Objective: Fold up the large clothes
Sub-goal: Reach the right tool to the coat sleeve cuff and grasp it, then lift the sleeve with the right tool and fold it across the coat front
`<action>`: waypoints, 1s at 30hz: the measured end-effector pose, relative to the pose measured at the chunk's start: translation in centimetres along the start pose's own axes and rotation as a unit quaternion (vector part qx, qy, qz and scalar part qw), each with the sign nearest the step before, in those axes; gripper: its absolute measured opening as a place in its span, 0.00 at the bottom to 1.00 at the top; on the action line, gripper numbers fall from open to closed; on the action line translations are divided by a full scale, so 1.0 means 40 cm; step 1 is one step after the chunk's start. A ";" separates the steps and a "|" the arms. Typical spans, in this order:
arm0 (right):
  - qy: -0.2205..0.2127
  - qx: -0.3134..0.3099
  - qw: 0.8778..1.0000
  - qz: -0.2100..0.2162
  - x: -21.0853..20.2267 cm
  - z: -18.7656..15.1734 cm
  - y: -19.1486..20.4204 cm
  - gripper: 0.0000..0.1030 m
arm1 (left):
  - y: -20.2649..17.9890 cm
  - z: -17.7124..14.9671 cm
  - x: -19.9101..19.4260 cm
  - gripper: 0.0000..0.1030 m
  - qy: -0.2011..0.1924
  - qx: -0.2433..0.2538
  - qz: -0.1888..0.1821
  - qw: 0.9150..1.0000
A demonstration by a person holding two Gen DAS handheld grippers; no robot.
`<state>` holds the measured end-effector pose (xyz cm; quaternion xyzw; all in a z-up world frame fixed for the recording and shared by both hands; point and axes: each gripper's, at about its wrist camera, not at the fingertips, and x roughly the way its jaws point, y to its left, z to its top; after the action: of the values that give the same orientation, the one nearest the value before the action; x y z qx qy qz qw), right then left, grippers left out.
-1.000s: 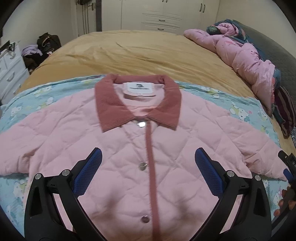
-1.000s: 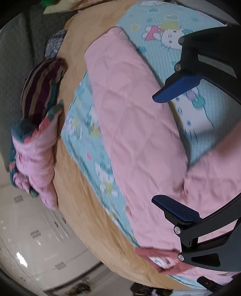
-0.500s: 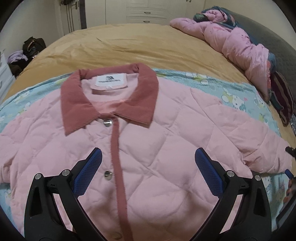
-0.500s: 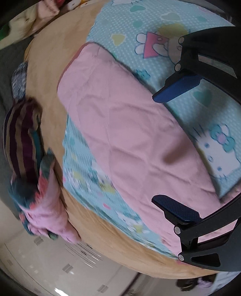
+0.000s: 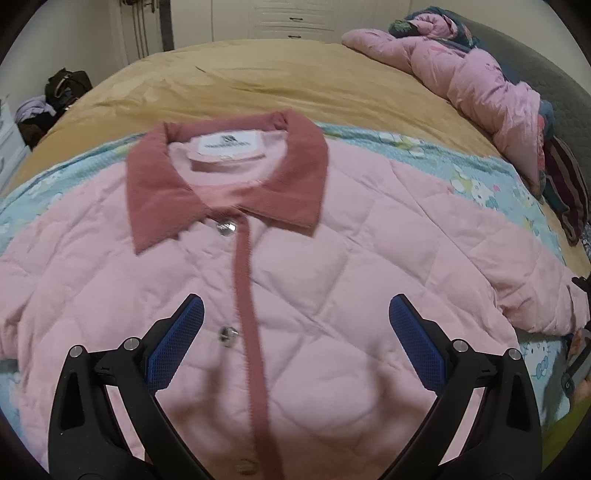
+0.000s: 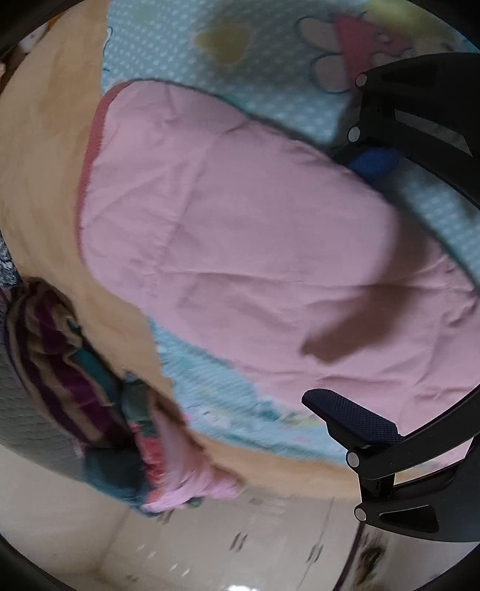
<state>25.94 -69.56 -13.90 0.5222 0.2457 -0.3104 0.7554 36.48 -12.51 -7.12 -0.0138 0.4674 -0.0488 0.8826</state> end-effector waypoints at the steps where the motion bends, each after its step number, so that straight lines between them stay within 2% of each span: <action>1: -0.003 0.001 1.000 0.006 -0.003 0.007 0.000 0.77 | 0.008 0.007 -0.009 0.91 -0.002 -0.003 0.000 1.000; 2: -0.001 0.002 1.000 0.014 -0.005 0.012 -0.001 0.51 | 0.016 0.015 -0.019 0.91 -0.006 -0.006 -0.001 1.000; 3: 0.003 0.002 1.000 0.030 -0.005 0.017 0.002 0.35 | 0.022 0.022 -0.027 0.91 -0.008 -0.010 -0.002 1.000; 4: 0.003 -0.001 0.999 0.037 -0.008 0.022 0.006 0.28 | 0.030 0.029 -0.038 0.91 -0.010 -0.014 -0.004 1.000; 6: -0.005 -0.031 0.998 0.054 -0.042 0.026 0.042 0.22 | 0.043 0.042 -0.060 0.91 -0.017 -0.019 -0.007 1.000; 7: -0.012 -0.052 0.996 0.076 -0.070 0.028 0.072 0.20 | 0.050 0.049 -0.074 0.91 -0.023 -0.021 -0.009 0.999; 11: -0.025 -0.114 0.985 0.130 -0.153 0.022 0.187 0.17 | 0.077 0.076 -0.119 0.91 -0.034 -0.033 -0.006 0.999; 15: -0.030 -0.181 0.968 0.171 -0.225 -0.016 0.314 0.16 | 0.106 0.090 -0.168 0.91 -0.043 -0.050 -0.016 0.998; 18: -0.033 -0.239 0.951 0.196 -0.274 -0.067 0.415 0.16 | 0.134 0.099 -0.208 0.91 -0.051 -0.065 -0.034 0.996; 22: -0.025 -0.295 0.928 0.225 -0.325 -0.144 0.521 0.16 | 0.170 0.110 -0.265 0.91 -0.066 -0.071 -0.027 0.995; 30: -0.019 -0.400 0.876 0.268 -0.419 -0.350 0.697 0.16 | 0.277 0.111 -0.361 0.91 -0.096 -0.103 -0.033 0.989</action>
<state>34.01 -45.54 10.83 0.2155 0.1844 0.0188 0.9588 32.89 -0.17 6.52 -0.1244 0.3821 -0.0278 0.9153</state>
